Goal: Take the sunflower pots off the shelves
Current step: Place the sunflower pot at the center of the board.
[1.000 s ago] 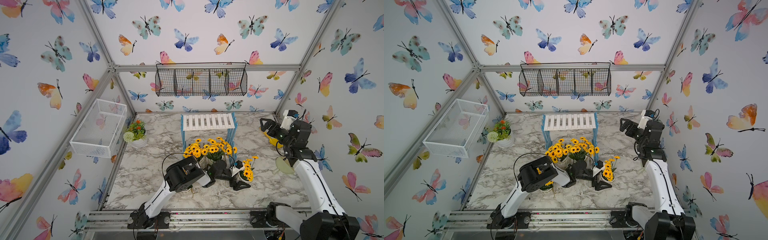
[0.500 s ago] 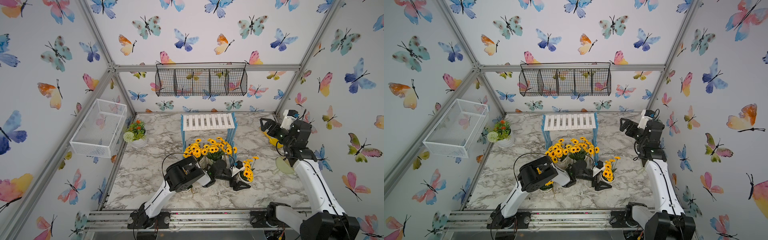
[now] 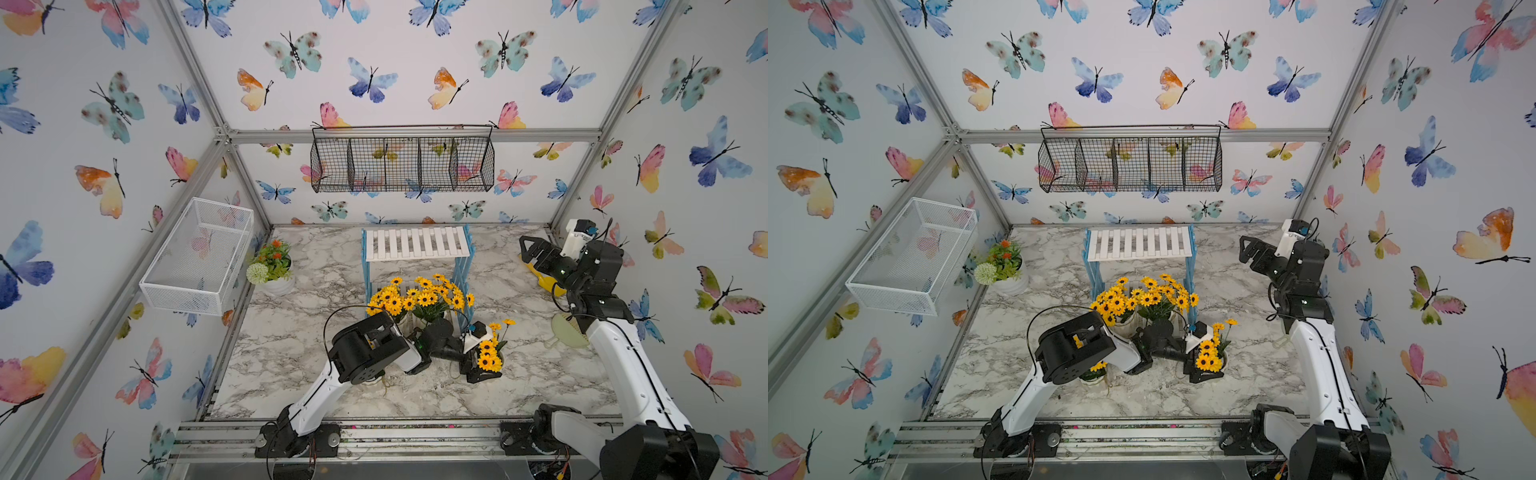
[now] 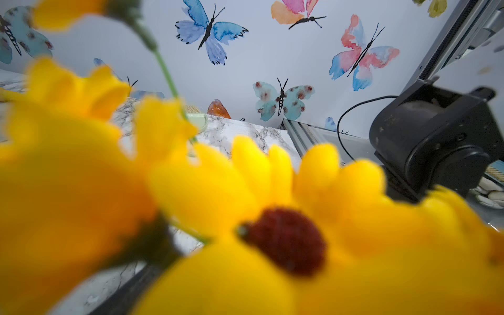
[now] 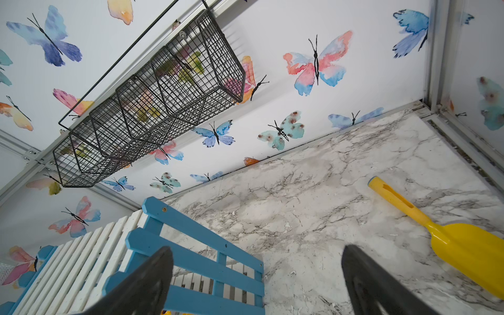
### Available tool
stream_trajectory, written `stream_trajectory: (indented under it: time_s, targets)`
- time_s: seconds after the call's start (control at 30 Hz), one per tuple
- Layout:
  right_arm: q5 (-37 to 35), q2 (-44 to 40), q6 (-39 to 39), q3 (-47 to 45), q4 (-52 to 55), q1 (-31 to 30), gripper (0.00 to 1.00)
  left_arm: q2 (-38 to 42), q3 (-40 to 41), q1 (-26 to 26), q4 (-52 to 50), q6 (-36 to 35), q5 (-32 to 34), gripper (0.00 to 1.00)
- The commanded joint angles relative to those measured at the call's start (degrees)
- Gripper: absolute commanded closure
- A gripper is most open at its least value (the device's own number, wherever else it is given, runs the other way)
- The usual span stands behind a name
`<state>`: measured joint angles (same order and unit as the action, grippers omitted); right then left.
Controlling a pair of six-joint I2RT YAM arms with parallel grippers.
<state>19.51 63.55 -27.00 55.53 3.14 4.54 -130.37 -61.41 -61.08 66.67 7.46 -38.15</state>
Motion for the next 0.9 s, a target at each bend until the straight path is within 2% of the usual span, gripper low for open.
stream_trajectory:
  time_s: [0.0, 0.4, 0.63, 0.87]
  targets:
    - [0.8, 0.3, -0.1, -0.3, -1.6, 0.3, 0.01, -0.3, -1.2, 0.4, 1.7, -0.8, -1.2, 0.02]
    - [1.9, 0.4, 0.9, 0.4, -0.8, 0.3, 0.01, 3.1, -0.7, 0.3, -2.7, -1.9, -2.3, 0.02]
    - [2.5, 0.0, 1.4, 0.7, -0.4, 0.3, 0.01, 7.6, 0.2, 0.3, -10.1, -6.0, 2.9, 0.02]
    - [3.0, -0.1, 1.3, 0.2, -0.7, 0.3, 0.01, 12.2, 3.1, 0.3, -11.8, -7.6, 6.2, 0.02]
